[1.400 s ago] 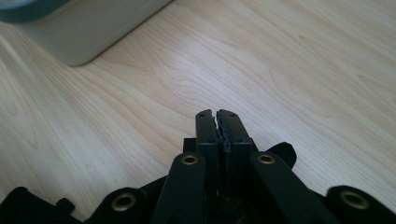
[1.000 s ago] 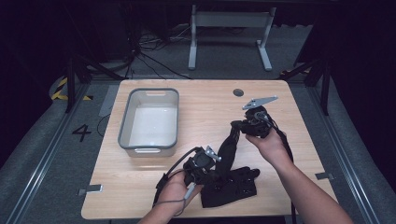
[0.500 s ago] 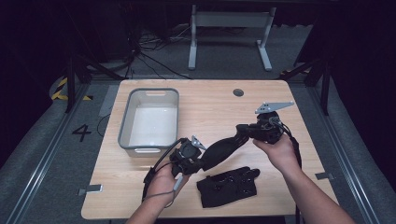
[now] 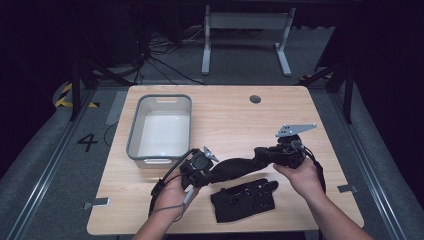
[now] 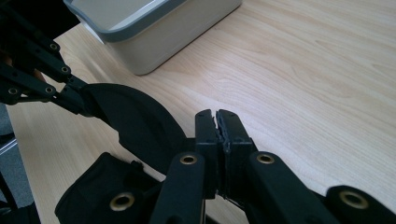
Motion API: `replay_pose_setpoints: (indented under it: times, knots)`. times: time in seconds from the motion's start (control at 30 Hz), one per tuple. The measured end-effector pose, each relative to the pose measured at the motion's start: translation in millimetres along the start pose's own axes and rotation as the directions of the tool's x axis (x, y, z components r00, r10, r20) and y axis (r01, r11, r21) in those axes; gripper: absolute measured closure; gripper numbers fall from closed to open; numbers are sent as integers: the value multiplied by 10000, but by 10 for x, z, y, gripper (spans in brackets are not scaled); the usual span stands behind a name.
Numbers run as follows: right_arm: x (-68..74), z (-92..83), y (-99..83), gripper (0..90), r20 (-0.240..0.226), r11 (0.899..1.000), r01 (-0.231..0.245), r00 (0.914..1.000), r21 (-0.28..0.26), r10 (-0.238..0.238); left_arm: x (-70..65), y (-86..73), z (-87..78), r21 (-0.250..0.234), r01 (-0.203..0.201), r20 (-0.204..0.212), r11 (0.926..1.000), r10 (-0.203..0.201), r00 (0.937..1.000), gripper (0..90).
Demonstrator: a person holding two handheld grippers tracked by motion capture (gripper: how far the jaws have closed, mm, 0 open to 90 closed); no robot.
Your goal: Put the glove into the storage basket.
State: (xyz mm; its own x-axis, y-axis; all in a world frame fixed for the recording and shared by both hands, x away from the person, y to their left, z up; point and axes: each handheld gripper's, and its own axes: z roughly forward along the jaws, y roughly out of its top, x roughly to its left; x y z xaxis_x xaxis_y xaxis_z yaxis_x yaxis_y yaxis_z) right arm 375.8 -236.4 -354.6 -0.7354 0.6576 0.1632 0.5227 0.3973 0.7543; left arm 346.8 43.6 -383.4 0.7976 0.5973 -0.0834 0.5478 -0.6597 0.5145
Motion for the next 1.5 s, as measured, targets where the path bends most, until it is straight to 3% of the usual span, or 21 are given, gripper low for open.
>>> replay_pose_setpoints:
  times: [0.57,0.63,0.67,0.83,0.93,1.03,1.13,1.17,1.27,1.4,1.5]
  knots:
    - [58,-14,-254,872,-287,9996,16,9996,280,-8,-66,-40,79,773,-391,519,9962,352,9980,857]
    - [78,-34,-275,871,-321,9995,34,9995,325,-23,-80,-44,77,744,-327,590,9967,283,9979,855]
    - [91,-45,-285,870,-352,9995,36,9994,320,-24,-78,-47,68,751,-498,626,9959,451,9970,852]
    - [150,-109,-344,868,-558,9992,107,9984,383,-85,-78,-73,40,637,-622,973,9960,558,9937,819]
    - [191,-151,-392,868,-668,9991,164,9977,395,-137,-88,-98,24,696,-534,1241,9961,445,9913,795]
    - [238,-174,-469,869,-825,9984,104,9966,552,-59,-115,-128,42,984,-591,1629,9934,425,9857,798]
    - [283,-178,-572,867,-968,9966,84,9953,821,-4,-144,-151,72,1415,-891,1930,9859,608,9793,783]
    - [293,-180,-600,862,-1012,9960,93,9949,885,-3,-147,-158,55,1239,-941,2043,9878,674,9766,758]
    - [320,-224,-656,786,-1223,9960,85,9925,887,24,-123,-157,-21,880,-941,2704,9917,671,9604,655]
    - [328,-335,-677,763,-1318,9972,111,9913,743,-12,-133,-149,-112,532,-913,3108,9944,704,9479,625]
    - [312,-411,-674,755,-1207,9982,144,9927,575,-74,-131,-133,-122,323,-711,3004,9969,582,9520,616]
